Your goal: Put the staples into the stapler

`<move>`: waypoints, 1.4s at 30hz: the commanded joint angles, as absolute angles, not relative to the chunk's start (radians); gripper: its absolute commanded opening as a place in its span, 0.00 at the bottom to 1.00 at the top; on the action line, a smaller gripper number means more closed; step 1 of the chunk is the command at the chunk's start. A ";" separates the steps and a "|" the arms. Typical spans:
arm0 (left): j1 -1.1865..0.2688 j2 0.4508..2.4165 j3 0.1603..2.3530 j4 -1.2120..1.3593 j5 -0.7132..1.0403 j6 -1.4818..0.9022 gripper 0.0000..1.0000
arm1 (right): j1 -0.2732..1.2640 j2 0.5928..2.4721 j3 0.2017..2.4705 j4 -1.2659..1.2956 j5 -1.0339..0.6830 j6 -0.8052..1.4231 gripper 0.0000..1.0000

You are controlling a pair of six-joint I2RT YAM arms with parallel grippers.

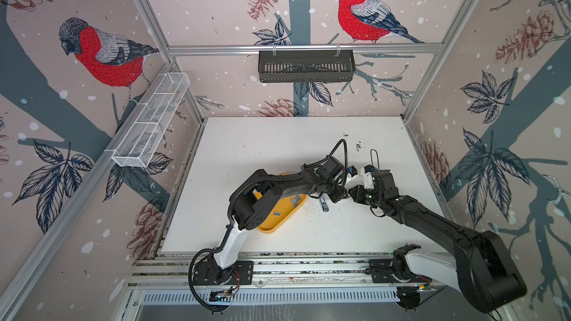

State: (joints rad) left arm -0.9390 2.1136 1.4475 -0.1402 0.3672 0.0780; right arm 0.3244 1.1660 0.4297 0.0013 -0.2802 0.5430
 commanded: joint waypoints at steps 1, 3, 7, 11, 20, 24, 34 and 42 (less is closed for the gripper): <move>-0.942 2.118 1.447 -0.138 0.382 0.095 0.30 | 0.325 1.169 0.424 0.021 -0.266 0.532 0.19; -0.942 2.120 1.447 -0.141 0.381 0.097 0.30 | 0.325 1.167 0.418 0.028 -0.270 0.536 0.19; -0.942 2.124 1.453 -0.151 0.376 0.100 0.32 | 0.324 1.174 0.410 0.042 -0.271 0.537 0.18; -0.942 2.126 1.457 -0.152 0.372 0.098 0.35 | 0.325 1.184 0.405 0.057 -0.282 0.542 0.18; -0.943 2.134 1.454 -0.163 0.362 0.099 0.36 | 0.324 1.180 0.391 0.073 -0.290 0.550 0.18; -0.943 2.134 1.458 -0.171 0.360 0.101 0.36 | 0.325 1.175 0.373 0.090 -0.294 0.561 0.18; -0.943 2.143 1.466 -0.193 0.357 0.105 0.33 | 0.325 1.183 0.356 0.107 -0.282 0.570 0.18; -0.943 2.152 1.471 -0.198 0.359 0.103 0.32 | 0.325 1.207 0.352 0.109 -0.270 0.575 0.18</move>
